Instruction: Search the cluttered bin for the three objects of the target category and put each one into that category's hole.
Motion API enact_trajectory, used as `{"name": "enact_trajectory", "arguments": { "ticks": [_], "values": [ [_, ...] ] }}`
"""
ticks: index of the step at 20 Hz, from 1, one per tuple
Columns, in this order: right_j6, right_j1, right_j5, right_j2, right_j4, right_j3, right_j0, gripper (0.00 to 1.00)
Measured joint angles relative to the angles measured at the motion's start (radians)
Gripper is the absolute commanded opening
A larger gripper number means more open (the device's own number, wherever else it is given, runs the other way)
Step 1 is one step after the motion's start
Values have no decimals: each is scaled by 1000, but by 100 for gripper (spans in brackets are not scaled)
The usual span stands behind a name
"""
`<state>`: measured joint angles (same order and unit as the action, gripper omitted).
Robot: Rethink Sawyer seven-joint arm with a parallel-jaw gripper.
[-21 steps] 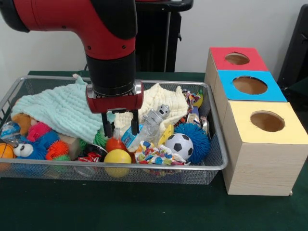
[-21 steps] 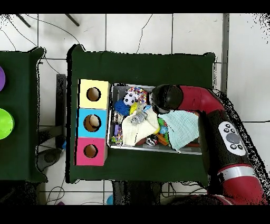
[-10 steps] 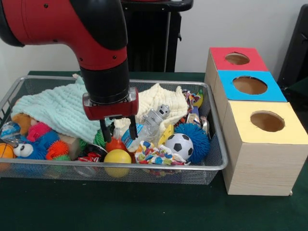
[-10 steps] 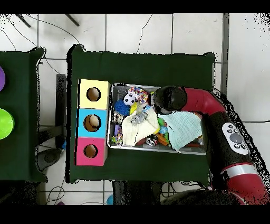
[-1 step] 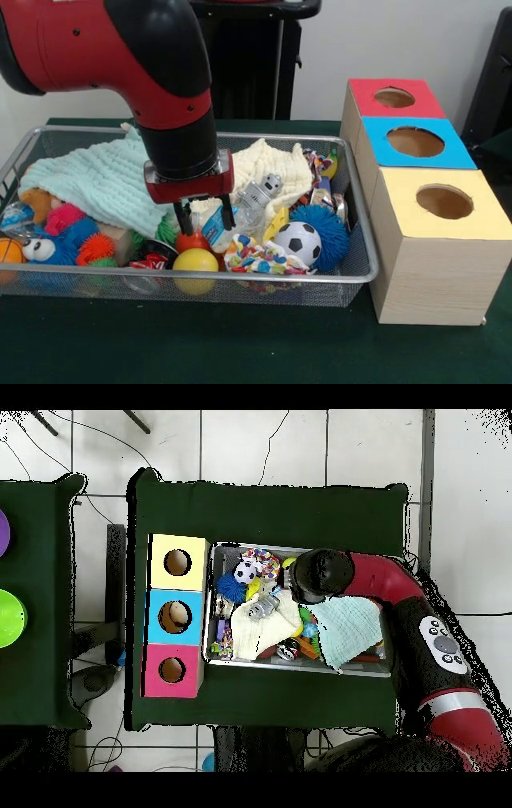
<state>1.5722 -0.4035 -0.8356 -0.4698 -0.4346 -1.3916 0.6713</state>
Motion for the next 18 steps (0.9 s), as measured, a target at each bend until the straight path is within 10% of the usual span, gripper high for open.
{"name": "enact_trajectory", "arguments": {
  "ticks": [18],
  "values": [
    [0, 24, -86, -32, -7, -5, 29, 100]
  ]
}}
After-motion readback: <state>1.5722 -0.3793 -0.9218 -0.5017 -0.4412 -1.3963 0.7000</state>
